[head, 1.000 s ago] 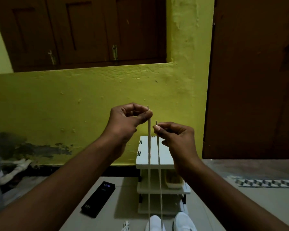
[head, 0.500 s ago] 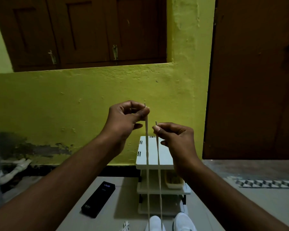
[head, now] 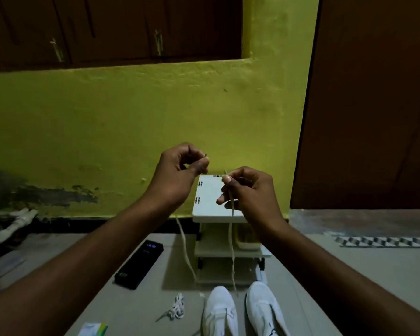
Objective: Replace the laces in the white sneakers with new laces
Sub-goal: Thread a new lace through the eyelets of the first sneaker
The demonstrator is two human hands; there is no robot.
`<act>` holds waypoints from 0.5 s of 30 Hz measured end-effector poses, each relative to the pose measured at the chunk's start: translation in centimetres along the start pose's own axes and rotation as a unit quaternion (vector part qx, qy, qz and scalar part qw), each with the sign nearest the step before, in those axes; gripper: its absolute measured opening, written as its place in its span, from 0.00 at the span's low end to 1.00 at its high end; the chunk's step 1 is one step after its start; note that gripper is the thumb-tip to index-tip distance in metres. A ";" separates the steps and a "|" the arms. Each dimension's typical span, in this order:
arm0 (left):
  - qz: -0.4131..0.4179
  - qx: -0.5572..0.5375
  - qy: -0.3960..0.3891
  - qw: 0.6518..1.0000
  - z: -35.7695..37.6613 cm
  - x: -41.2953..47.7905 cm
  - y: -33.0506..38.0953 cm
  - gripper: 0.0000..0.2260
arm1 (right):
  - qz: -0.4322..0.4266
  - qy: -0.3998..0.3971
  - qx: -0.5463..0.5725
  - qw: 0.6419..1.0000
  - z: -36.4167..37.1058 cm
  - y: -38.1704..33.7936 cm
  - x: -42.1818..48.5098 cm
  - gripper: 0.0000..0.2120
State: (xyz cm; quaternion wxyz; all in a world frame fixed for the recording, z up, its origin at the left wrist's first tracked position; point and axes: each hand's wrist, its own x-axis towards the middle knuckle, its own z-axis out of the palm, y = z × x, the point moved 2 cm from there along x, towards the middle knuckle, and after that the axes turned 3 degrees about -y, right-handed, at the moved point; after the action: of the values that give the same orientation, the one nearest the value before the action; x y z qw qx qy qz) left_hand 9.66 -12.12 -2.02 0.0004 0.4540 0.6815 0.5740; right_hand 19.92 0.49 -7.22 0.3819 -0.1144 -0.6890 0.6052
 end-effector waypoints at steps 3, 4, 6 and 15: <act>-0.038 0.053 -0.037 0.997 1.4 -1.4 -4.4 0.03 | 0.014 -0.001 -0.056 0.998 -0.6 3.4 -0.4 0.02; -0.061 0.056 -0.049 0.995 2.1 -2.3 -6.2 0.04 | 0.023 -0.002 -0.077 0.997 -0.8 5.1 -0.7 0.03; -0.101 0.047 -0.069 0.991 3.3 -4.0 -9.1 0.05 | 0.033 -0.014 -0.111 0.993 -1.1 7.8 -1.3 0.07; -0.232 0.209 -0.290 0.905 9.7 -12.0 -25.6 0.11 | 0.116 -0.179 -0.352 0.911 -1.8 22.4 -6.3 0.01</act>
State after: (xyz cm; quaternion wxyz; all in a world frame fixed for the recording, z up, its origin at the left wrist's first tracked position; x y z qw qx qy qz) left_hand 5.92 -10.19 -31.63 0.2359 0.4188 0.8420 0.2450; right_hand 18.55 3.31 -30.34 0.1147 -0.2103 -0.8961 0.3736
